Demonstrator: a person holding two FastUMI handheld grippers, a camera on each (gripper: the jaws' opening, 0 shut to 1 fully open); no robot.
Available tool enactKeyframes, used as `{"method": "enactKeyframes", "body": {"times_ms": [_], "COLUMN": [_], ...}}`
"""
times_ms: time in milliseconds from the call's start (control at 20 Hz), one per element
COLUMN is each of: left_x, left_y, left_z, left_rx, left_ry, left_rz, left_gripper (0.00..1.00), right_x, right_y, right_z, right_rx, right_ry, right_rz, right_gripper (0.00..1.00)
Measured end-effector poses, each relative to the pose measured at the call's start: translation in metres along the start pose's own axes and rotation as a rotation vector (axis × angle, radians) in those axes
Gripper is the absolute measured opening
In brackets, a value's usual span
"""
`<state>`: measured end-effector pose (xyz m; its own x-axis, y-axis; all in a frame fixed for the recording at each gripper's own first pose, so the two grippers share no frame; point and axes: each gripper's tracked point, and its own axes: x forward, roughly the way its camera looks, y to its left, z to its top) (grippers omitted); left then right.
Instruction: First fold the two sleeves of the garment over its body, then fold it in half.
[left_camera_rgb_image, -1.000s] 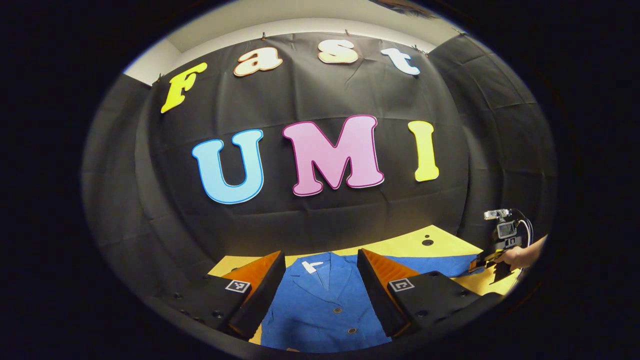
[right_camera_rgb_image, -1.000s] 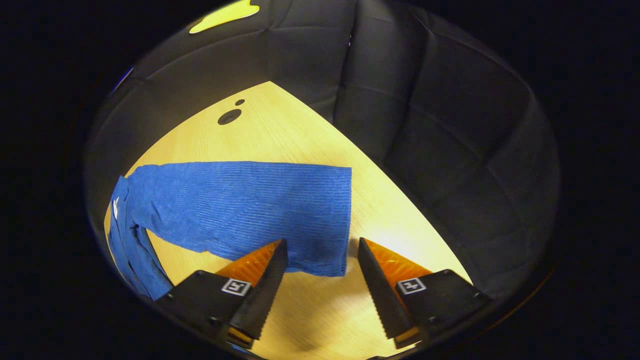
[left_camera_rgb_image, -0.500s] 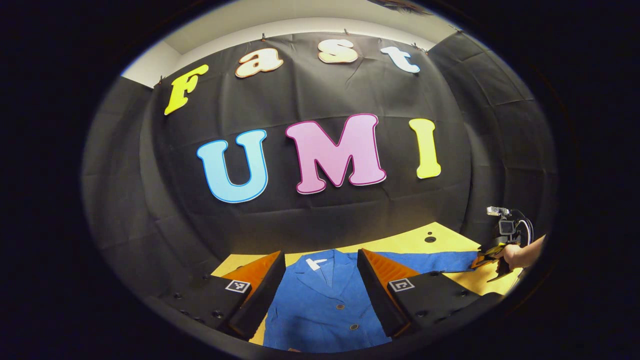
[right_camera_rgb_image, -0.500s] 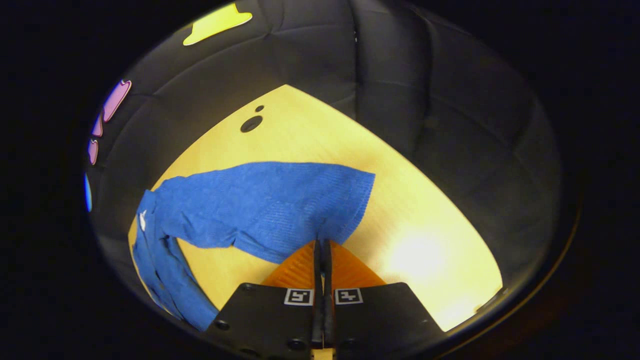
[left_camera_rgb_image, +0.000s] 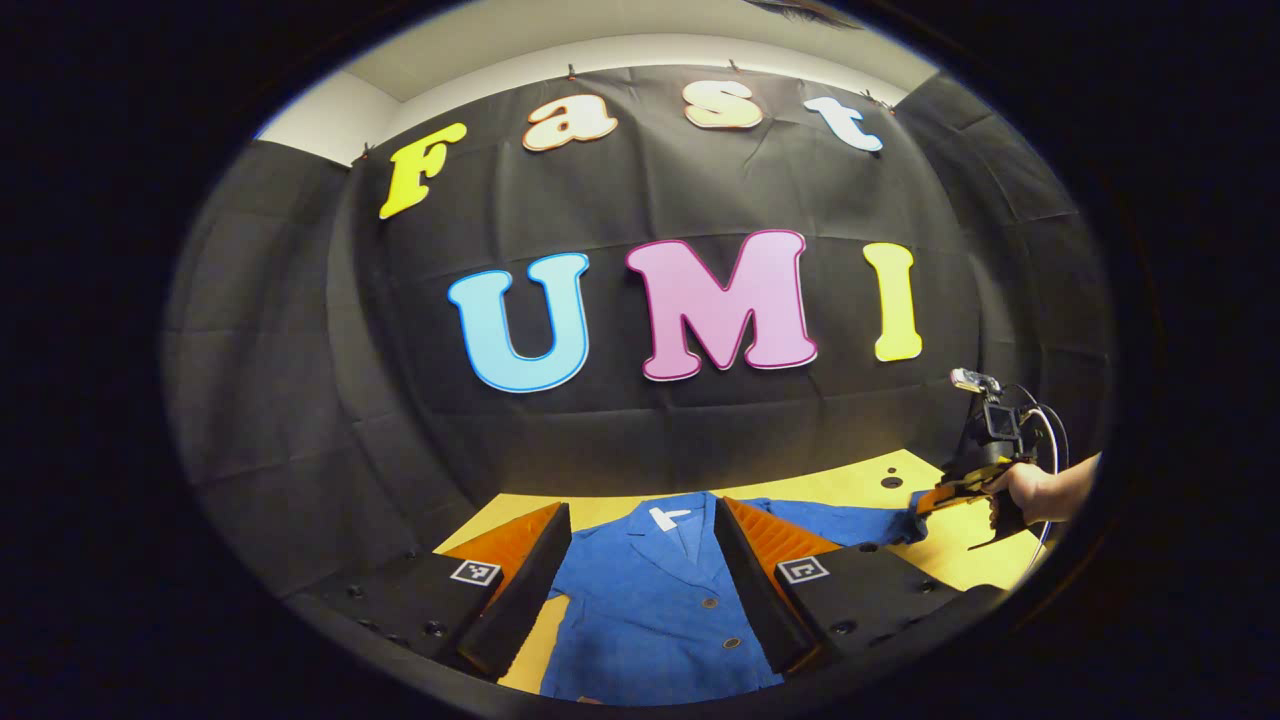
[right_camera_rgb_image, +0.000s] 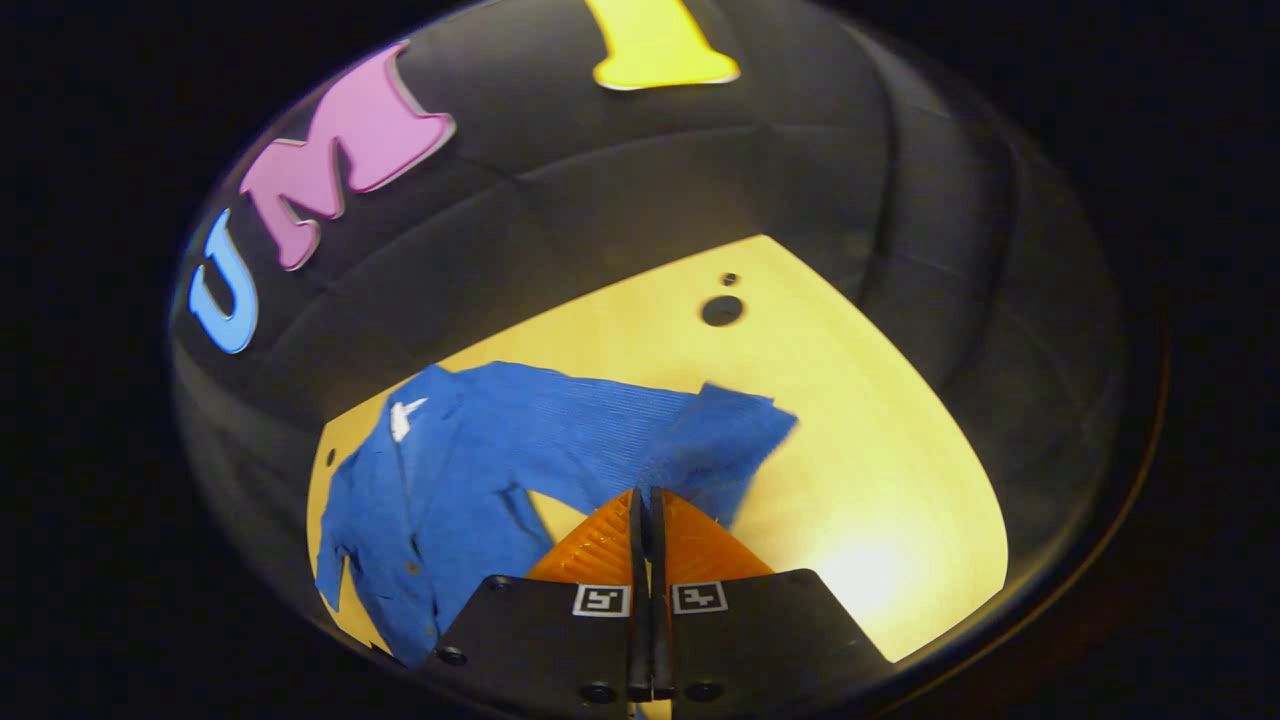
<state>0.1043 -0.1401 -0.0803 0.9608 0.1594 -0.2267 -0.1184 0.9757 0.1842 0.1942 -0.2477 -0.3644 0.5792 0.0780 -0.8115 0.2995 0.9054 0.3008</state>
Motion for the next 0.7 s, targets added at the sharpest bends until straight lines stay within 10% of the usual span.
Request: {"method": "enactKeyframes", "body": {"times_ms": [450,700], "left_x": [-0.044,-0.059], "left_y": [0.082,0.123], "left_z": [-0.025,-0.051], "left_rx": [-0.038,-0.233], "left_ry": [0.061,0.096], "left_rz": [0.212,0.309], "left_gripper": [0.83,0.82], "right_x": [0.032,0.047], "right_y": [0.279,0.376], "right_z": [-0.039,-0.115], "right_rx": [-0.258,-0.35], "right_ry": [0.074,0.157], "right_rz": [0.388,0.477], "right_gripper": [0.01,0.01]}}
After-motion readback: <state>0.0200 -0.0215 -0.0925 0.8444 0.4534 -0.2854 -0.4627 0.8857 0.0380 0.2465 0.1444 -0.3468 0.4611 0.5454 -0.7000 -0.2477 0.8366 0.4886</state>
